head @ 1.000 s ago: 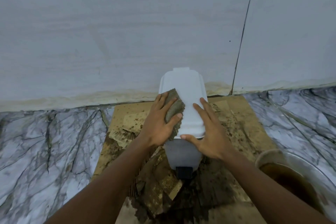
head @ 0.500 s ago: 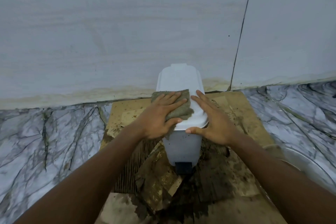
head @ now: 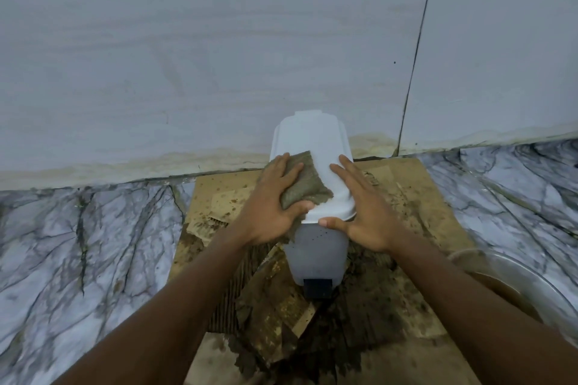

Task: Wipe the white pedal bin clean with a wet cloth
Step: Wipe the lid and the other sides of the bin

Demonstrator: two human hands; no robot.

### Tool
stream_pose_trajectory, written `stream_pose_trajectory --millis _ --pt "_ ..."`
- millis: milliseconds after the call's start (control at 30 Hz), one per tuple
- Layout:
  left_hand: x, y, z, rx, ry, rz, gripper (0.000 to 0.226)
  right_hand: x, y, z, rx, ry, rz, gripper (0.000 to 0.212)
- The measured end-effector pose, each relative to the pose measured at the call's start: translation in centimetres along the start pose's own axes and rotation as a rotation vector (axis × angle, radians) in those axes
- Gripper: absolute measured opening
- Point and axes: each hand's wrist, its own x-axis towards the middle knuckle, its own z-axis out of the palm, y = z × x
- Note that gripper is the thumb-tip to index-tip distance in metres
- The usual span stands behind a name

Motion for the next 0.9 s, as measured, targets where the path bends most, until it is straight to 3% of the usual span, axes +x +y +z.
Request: stream_pose_trajectory --millis 167,300,467,700,900 --pt "-2.3 5.2 6.0 0.002 0.366 -0.321 0.077 -0.2 0.4 0.7 0.040 0.040 -0.038 0.096" --pt "-1.4 6.8 7.2 -0.013 0.392 -0.428 0.073 -0.2 0.8 1.0 0.062 0.064 -0.063 0.090" --pt "1.7 5.5 4.2 -0.096 0.373 -0.538 0.072 0.0 0.5 0.8 0.013 0.032 -0.031 0.099" --pt "-2.9 8.0 8.4 -0.143 0.493 -0.429 0.074 -0.3 0.7 0.5 0.038 0.018 -0.040 0.087" --pt "-2.0 3.1 7.6 -0.032 0.526 -0.243 0.063 0.8 0.9 -0.8 0.016 -0.109 -0.022 0.095"
